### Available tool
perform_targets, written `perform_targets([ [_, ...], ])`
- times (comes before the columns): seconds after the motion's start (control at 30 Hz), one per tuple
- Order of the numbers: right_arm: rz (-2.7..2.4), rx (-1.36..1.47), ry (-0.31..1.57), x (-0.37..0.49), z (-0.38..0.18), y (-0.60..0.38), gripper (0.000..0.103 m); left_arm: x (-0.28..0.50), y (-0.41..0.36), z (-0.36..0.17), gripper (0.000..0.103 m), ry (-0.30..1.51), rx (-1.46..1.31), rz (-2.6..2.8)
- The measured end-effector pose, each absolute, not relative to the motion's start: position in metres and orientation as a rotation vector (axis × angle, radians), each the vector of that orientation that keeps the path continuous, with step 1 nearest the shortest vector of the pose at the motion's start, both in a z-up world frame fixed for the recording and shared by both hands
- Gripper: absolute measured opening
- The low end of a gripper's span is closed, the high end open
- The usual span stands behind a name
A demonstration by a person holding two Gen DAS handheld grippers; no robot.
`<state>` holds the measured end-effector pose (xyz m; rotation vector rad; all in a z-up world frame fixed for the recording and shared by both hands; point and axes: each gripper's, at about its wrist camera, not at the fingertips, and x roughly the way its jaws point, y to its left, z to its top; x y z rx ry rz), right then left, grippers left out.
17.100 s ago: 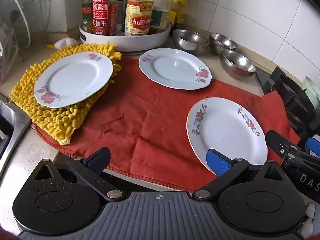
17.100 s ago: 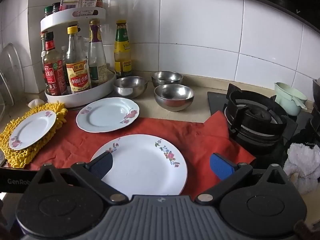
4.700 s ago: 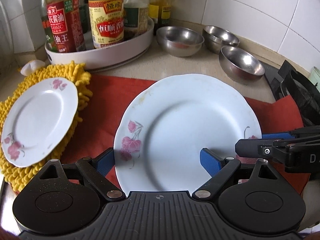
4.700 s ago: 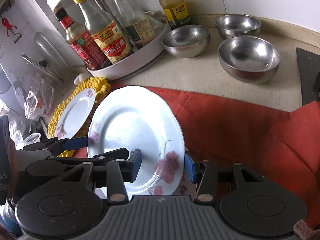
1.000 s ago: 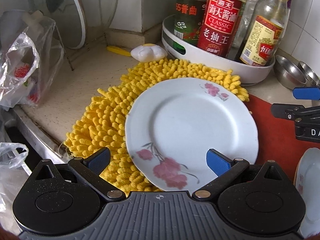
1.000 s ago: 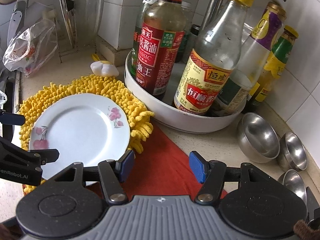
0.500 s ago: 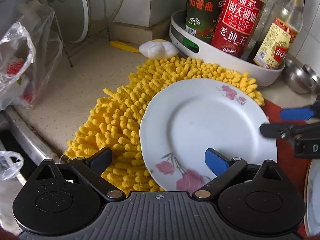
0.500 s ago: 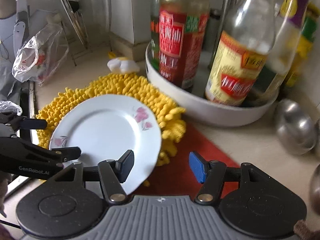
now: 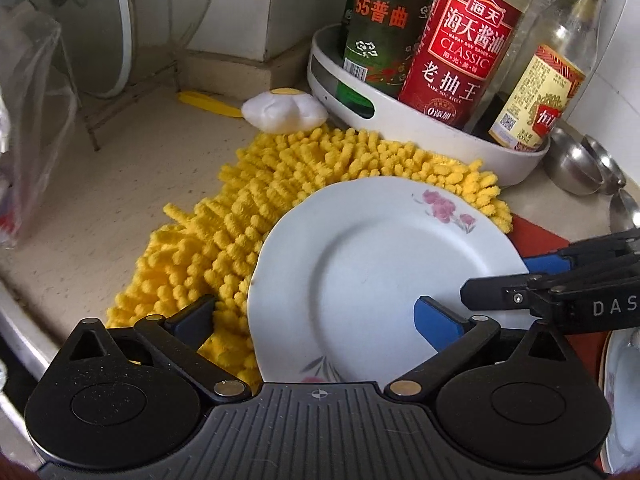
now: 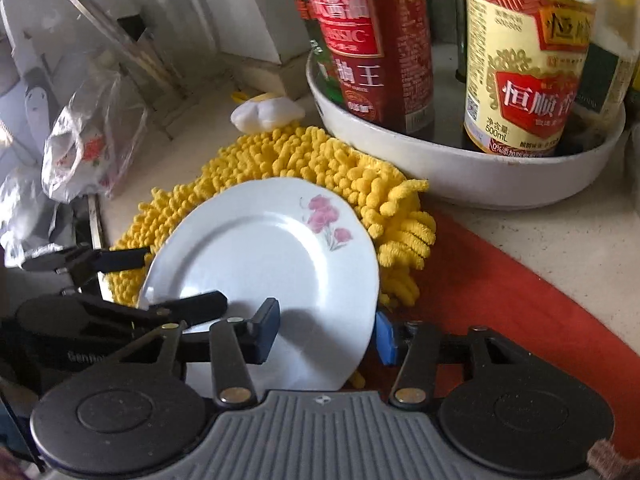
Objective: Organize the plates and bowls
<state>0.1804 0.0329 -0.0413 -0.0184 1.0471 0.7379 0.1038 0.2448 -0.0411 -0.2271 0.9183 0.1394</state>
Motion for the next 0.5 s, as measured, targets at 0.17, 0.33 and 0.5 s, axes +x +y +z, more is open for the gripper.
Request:
perform_targets([
  [0.17, 0.747, 0.004, 1.053, 0.183, -0.042, 0.029, 0.044, 0.104, 0.242, -0.042, 0.103, 0.899, -0.218, 0.134],
  [0.33, 0.736, 0.028, 1.057, 0.184, -0.042, 0.026, 0.042, 0.105, 0.233, -0.041, 0.1, 0.894, -0.211, 0.128],
  [0.5, 0.736, 0.059, 1.043, 0.179, -0.037, 0.02, 0.037, 0.105, 0.229, -0.037, 0.099, 0.902, -0.201, 0.135],
])
